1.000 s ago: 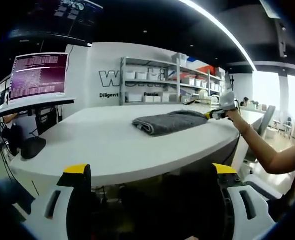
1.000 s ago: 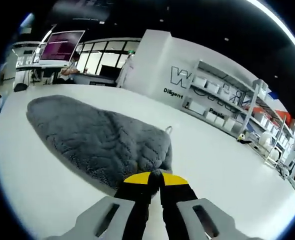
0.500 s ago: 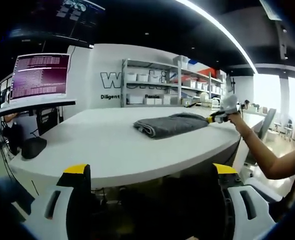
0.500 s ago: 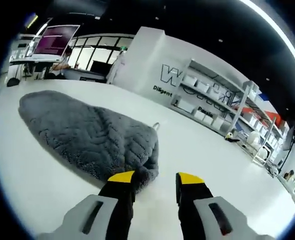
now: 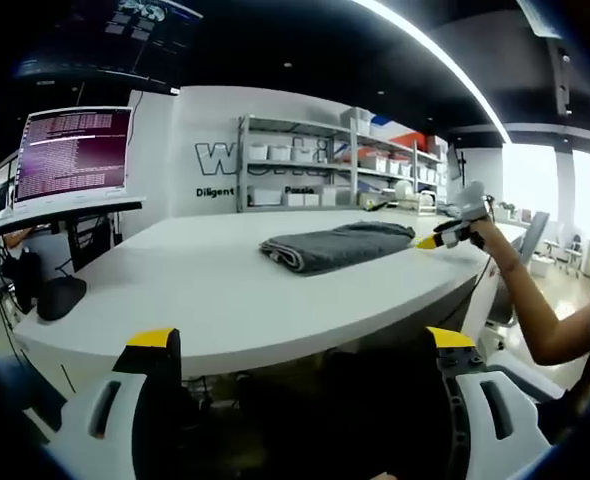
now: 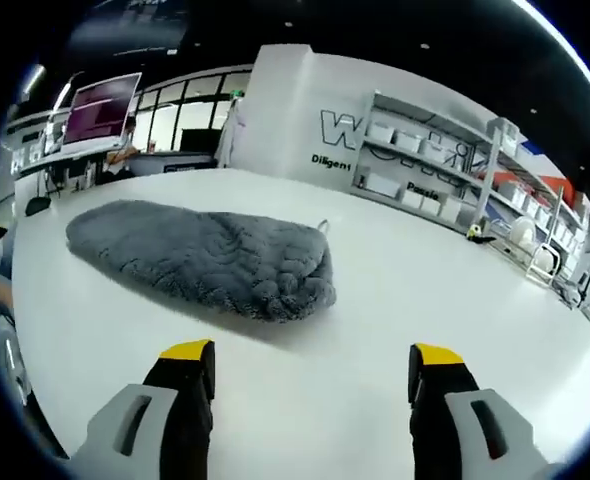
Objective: Open the folded towel by lifting each exposed corner and separating the folded layers until the towel lies flat within the target outline without major curled edges
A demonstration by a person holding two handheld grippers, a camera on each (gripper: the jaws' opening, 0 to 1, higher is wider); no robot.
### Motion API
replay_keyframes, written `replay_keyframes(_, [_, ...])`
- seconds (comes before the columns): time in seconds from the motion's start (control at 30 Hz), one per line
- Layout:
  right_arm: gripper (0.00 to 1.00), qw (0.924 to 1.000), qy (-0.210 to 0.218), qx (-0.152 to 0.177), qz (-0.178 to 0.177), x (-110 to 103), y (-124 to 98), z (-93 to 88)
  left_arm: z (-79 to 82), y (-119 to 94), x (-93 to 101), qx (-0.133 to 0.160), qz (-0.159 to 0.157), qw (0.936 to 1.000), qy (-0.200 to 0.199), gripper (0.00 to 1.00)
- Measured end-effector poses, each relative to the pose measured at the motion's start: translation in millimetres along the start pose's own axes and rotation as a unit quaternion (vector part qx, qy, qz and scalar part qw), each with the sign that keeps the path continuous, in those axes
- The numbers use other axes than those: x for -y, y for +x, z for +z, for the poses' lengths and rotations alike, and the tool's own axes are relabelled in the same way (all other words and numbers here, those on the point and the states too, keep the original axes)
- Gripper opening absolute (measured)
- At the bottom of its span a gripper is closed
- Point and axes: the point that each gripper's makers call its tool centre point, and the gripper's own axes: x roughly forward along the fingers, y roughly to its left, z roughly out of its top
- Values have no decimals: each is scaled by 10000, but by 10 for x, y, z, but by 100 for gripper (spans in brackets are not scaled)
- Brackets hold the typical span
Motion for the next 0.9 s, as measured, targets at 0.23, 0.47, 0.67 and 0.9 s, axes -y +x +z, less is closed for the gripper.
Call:
replay_keyframes(0.23, [99, 9954, 282, 193, 894, -375, -173, 67, 33, 49, 10, 201, -101, 9997, -120, 99])
replay_keyframes(0.47, [99, 9916, 187, 564, 1149, -628, -456, 228, 33, 58, 20, 215, -134, 9996, -160, 99])
replay_keyframes(0.67, [99, 9864, 160, 924, 1347, -847, -797, 356, 35, 39, -6, 248, -85, 9995, -196, 99])
replay_keyframes(0.9, [99, 9856, 146, 1061, 1308, -871, -1015, 381, 4, 36, 3, 210, -101, 9995, -193, 99])
